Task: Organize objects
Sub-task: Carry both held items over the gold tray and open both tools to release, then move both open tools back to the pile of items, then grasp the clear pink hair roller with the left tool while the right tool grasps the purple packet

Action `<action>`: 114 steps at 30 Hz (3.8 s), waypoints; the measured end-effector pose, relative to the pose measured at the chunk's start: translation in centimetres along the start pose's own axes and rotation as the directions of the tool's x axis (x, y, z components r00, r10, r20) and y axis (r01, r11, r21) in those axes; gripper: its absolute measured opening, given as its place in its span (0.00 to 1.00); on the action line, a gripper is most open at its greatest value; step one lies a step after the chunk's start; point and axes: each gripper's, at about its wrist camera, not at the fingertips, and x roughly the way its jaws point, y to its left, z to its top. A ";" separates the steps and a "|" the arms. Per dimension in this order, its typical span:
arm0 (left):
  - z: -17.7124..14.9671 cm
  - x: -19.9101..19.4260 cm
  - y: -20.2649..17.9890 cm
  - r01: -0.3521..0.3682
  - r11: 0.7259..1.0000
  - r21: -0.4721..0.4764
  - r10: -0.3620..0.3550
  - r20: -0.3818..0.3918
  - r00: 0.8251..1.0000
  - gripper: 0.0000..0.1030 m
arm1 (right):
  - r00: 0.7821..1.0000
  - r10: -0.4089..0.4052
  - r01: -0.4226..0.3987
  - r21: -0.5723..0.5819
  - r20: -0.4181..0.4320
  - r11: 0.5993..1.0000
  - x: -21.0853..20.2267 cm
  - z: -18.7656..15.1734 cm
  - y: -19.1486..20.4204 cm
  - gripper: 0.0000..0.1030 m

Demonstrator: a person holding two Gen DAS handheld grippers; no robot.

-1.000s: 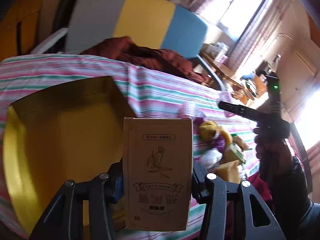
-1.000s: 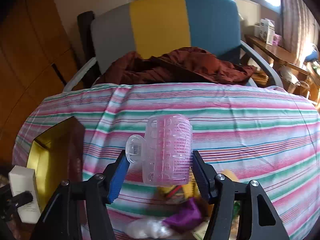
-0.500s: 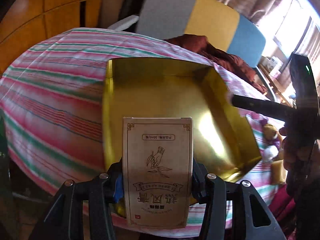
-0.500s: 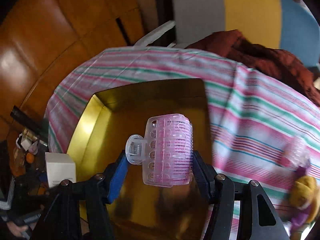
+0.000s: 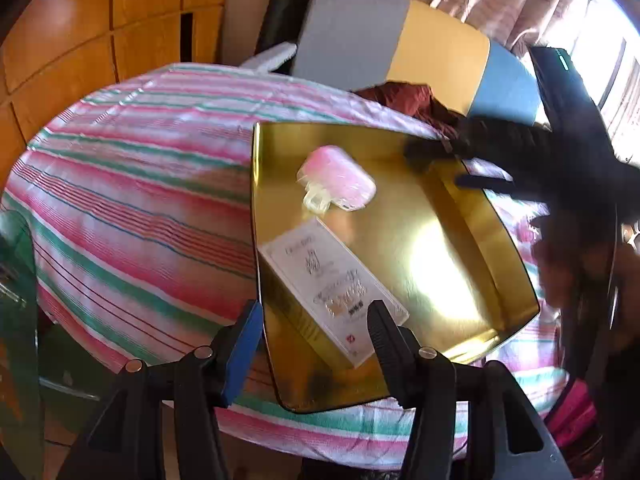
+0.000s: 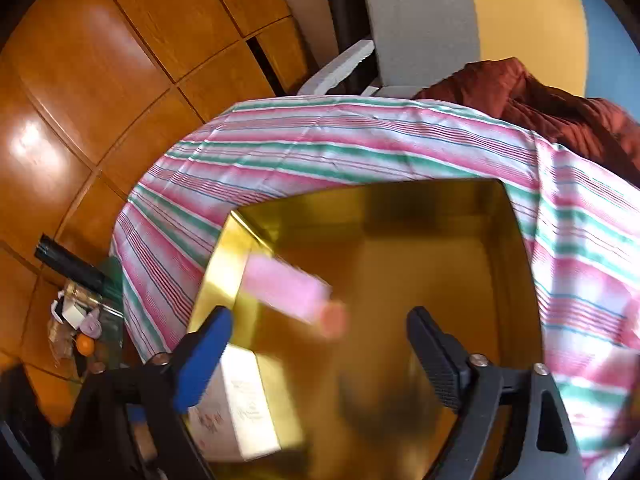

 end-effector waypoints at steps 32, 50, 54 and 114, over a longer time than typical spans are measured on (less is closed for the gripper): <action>-0.3 -3.2 -10.2 -0.006 0.976 0.219 -0.014 0.091 0.996 0.53 | 0.925 -0.320 0.323 0.024 0.206 0.946 -12.5 -10.2 -7.6 1.00; -1.0 -1.8 -15.5 0.080 0.941 0.328 -0.091 0.018 0.996 0.53 | 0.814 -0.536 0.507 0.174 0.225 0.844 -18.7 -9.4 -18.5 1.00; -1.0 -1.3 -16.7 0.095 0.931 0.353 -0.102 0.001 0.995 0.53 | 0.760 -0.616 0.568 0.248 0.208 0.785 -20.2 -9.2 -22.9 1.00; 8.9 17.4 -34.1 0.451 0.851 0.270 -0.363 -0.318 0.876 0.58 | 0.845 -0.520 0.432 0.410 0.128 0.803 -20.1 -10.4 -31.6 1.00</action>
